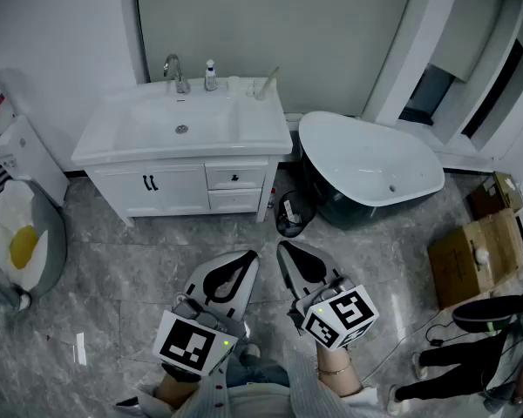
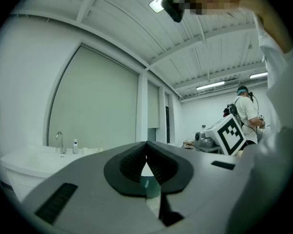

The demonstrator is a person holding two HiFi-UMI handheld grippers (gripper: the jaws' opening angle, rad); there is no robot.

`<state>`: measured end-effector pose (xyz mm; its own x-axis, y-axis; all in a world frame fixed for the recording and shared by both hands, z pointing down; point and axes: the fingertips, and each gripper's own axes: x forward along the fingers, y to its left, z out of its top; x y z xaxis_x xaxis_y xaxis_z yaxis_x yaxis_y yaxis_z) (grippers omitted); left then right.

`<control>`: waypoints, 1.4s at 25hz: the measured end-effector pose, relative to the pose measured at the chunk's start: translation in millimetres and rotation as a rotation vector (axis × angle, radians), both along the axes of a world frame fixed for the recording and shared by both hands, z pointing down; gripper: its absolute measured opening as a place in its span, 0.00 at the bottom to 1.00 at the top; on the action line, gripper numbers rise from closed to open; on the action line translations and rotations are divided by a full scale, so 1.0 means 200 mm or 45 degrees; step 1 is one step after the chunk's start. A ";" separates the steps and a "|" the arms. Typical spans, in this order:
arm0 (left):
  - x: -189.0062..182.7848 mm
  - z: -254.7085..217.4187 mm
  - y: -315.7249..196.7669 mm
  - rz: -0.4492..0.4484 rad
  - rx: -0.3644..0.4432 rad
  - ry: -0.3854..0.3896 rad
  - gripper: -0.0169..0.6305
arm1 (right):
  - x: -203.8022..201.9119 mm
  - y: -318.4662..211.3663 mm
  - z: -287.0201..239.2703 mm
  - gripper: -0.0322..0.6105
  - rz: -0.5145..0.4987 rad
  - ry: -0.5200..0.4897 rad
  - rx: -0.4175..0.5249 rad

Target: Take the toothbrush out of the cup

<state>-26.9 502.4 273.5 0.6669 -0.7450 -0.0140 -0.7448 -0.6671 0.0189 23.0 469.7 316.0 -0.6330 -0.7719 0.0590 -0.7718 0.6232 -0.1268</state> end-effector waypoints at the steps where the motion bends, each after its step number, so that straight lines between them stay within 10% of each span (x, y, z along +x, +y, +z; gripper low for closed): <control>1: 0.00 0.00 0.00 0.003 -0.001 0.000 0.05 | 0.00 0.00 0.00 0.06 0.003 -0.001 -0.004; 35: -0.33 0.15 -0.53 0.037 -0.066 -0.006 0.05 | -0.12 -0.47 0.18 0.07 0.147 -0.054 -0.104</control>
<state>-93.0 397.0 304.1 0.6881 -0.7252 0.0271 -0.7254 -0.6864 0.0505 -1.8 376.1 351.4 -0.5437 -0.8333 0.0999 -0.8305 0.5169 -0.2074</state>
